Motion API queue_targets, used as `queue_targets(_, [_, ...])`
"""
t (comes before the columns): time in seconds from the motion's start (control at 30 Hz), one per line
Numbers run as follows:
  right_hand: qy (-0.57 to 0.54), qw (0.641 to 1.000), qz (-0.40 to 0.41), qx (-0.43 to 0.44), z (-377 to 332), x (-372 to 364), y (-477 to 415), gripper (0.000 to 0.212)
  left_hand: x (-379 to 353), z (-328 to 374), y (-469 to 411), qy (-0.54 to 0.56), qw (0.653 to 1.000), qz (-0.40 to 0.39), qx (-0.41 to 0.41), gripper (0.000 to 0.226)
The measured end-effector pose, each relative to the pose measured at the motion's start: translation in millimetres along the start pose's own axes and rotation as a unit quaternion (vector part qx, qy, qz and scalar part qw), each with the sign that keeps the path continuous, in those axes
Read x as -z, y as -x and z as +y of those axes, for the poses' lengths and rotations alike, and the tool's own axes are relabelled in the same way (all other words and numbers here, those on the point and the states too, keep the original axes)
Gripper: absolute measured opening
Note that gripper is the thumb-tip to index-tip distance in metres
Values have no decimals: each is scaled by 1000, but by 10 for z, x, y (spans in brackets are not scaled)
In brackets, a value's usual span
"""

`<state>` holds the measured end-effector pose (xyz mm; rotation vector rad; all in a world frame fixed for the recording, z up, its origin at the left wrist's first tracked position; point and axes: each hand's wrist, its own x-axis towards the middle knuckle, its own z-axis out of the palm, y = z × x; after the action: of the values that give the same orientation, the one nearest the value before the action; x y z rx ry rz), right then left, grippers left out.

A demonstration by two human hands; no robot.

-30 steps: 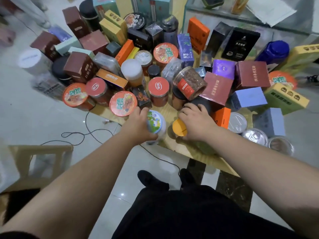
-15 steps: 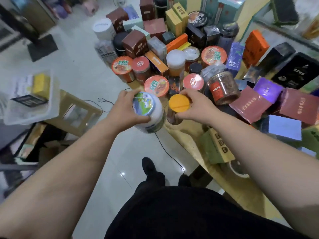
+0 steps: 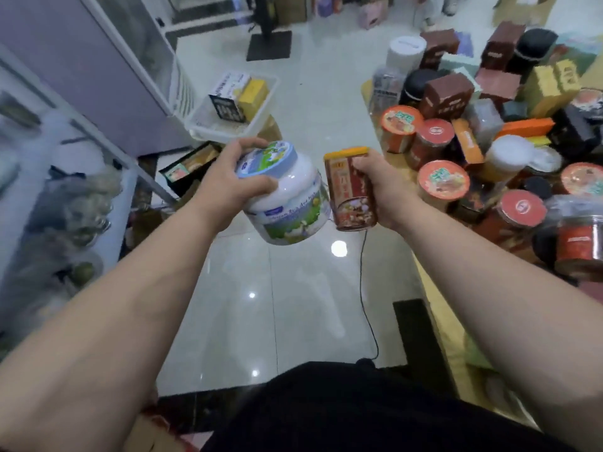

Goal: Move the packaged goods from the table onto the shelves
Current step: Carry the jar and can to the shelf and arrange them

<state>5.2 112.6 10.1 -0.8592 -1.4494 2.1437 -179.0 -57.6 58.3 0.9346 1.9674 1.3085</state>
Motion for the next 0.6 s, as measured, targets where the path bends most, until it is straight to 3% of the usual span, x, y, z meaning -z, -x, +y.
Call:
queue_targets(0.07, [-2, 999, -44, -14, 37, -452, -78, 51, 397, -93, 231, 29, 998, 50, 13, 64])
queue_targets(0.17, [2, 993, -116, -11, 110, -1261, -153, 36, 1055, -239, 669, 43, 989, 140, 26, 57])
queue_targets(0.27, [22, 982, -185, -4, 164, -2225, -83, 36, 1747, -325, 1199, 69, 973, 219, 30, 63])
queue_targets(0.37, [50, 963, -265, 0, 237, -3187, 97, 47, 2453, -380, 1813, 52, 955, 288, 37, 57])
queue_targets(0.5, [45, 929, -367, -3, 390, -4369, 426, 34, 3250, -400, 2693, 28, 923, 381, 43, 55])
queue_targets(0.6, [45, 903, -427, 6, 473, -5150, 710, 38, 3706, -344, 3302, 29, 899, 434, 52, 57])
